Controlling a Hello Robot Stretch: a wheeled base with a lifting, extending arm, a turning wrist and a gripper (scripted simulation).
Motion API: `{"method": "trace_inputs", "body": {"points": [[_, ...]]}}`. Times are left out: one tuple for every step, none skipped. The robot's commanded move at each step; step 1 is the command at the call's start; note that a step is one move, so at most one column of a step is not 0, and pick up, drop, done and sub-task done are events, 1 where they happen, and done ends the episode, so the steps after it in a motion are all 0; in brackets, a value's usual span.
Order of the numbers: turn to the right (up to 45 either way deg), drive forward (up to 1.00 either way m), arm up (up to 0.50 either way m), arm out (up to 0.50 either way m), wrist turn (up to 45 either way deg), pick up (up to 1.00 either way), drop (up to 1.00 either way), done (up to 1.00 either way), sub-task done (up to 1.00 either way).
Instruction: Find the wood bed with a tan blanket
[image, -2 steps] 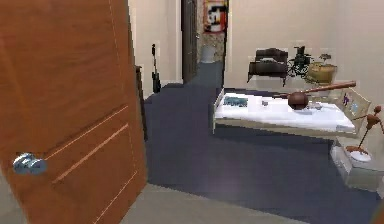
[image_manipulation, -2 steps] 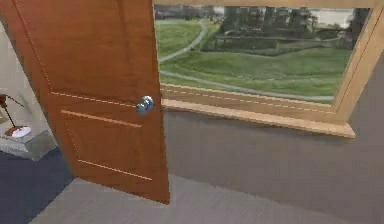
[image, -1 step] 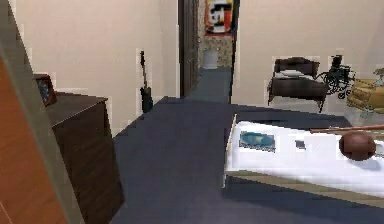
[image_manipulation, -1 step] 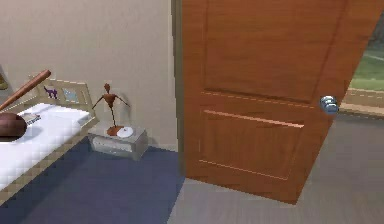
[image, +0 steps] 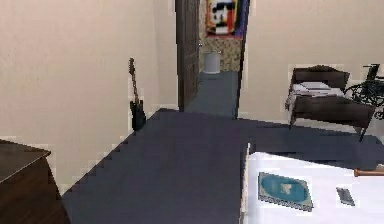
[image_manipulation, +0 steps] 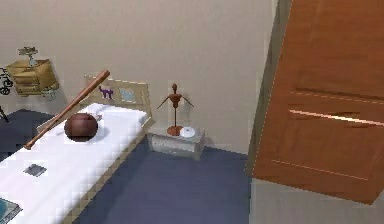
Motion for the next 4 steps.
{"method": "trace_inputs", "body": {"points": [[-9.0, 0.0, 0.0, 0.0, 0.0, 0.0, 0.0, 0.0, 0.0], [0.0, 0.65, 0.0, 0.0, 0.0, 0.0, 0.0, 0.0, 0.0], [24.0, 0.0, 0.0, 0.0, 0.0, 0.0, 0.0, 0.0, 0.0], [0.0, 0.75, 0.0, 0.0, 0.0, 0.0, 0.0, 0.0, 0.0]]}}
